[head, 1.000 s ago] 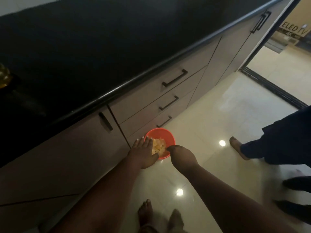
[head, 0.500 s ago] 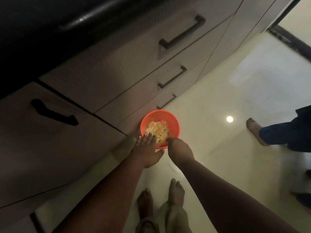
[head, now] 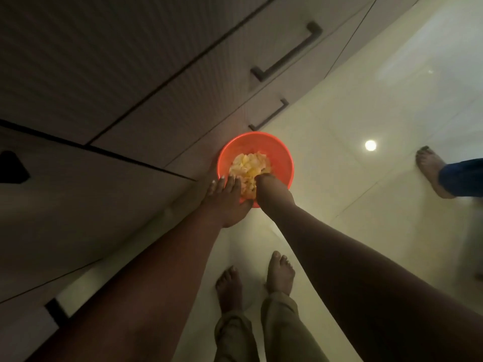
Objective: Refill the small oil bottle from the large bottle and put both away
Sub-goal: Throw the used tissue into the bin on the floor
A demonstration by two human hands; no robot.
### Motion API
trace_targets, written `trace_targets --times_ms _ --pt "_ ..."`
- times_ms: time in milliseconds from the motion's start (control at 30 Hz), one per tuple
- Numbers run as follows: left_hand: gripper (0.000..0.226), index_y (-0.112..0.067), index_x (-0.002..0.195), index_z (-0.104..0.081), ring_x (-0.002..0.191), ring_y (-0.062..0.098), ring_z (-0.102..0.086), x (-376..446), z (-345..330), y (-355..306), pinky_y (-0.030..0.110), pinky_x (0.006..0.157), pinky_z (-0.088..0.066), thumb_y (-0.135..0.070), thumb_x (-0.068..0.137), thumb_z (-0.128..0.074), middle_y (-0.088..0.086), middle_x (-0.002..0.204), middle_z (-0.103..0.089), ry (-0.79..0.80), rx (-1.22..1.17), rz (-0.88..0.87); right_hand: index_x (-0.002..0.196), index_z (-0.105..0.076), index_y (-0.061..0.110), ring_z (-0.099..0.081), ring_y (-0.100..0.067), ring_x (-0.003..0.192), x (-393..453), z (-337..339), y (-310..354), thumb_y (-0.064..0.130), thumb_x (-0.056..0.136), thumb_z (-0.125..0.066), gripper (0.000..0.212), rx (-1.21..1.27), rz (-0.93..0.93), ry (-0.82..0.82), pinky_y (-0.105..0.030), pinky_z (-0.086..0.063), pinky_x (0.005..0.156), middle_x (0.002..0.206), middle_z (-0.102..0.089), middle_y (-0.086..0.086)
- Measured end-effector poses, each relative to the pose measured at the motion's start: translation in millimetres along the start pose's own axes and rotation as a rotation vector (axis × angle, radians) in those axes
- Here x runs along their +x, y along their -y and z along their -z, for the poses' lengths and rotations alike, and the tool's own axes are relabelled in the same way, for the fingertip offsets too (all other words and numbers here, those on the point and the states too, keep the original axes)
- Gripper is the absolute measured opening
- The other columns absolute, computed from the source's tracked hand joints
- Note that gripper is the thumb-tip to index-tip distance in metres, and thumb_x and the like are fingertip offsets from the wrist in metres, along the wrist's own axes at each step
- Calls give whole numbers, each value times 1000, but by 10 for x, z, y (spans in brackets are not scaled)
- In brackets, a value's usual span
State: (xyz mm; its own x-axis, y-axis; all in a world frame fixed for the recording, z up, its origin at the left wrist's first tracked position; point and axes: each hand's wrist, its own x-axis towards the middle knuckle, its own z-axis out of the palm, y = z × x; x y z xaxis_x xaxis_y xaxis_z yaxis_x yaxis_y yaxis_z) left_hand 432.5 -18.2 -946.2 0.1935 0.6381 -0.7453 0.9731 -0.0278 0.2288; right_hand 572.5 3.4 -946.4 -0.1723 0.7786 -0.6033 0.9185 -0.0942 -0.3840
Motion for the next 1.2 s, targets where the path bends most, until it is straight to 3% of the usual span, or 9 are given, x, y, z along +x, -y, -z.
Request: trace_targets --times_ms 100,133,200,367,633,1033,1200 --pt "81 -14 159 1 153 29 9 90 -53 51 46 120 8 -64 99 -24 9 168 4 10 12 5 148 -28 12 -27 -41 140 60 -142 -13 14 93 -54 60 -41 7 134 -50 -34 107 157 -22 -17" --pt "82 -14 159 2 153 29 9 96 -65 66 46 120 9 -64 99 -23 9 168 4 12 13 11 152 -18 16 -13 -42 144 41 -180 -22 19 95 -53 67 -73 4 172 -53 -28 111 160 -10 -15" --pt "81 -15 159 3 153 29 10 84 -79 88 47 120 9 -64 100 -22 9 167 6 24 15 16 153 -10 19 -3 -41 146 -18 -230 -45 28 97 -48 68 -125 2 192 -55 -20 113 161 -3 -12" --pt "79 -15 158 8 153 30 12 -18 -118 87 45 120 9 -60 101 -23 10 167 12 88 30 11 152 -15 8 -6 -39 146 -188 -252 -70 44 99 -41 69 -231 26 232 -48 -15 117 159 -14 -15" --pt "85 -17 158 12 152 27 16 -315 -30 68 44 120 11 -66 98 -25 9 166 14 71 -14 35 152 -14 9 -4 -36 147 -449 -199 52 47 99 -39 70 -261 50 217 -46 -12 118 160 -14 -13" --pt "83 -18 158 12 152 22 16 -1469 375 270 40 120 11 -61 100 -28 5 166 16 -74 -96 121 153 -9 12 1 -34 147 -1129 257 696 46 99 -39 71 -402 137 181 -46 -11 117 161 -10 -10" --pt "81 -19 157 12 152 24 15 -2142 579 551 39 120 10 -60 100 -29 6 166 15 -160 -154 167 153 -9 11 0 -34 147 -1574 457 1185 46 99 -40 71 -522 255 182 -47 -12 116 161 -10 -11"
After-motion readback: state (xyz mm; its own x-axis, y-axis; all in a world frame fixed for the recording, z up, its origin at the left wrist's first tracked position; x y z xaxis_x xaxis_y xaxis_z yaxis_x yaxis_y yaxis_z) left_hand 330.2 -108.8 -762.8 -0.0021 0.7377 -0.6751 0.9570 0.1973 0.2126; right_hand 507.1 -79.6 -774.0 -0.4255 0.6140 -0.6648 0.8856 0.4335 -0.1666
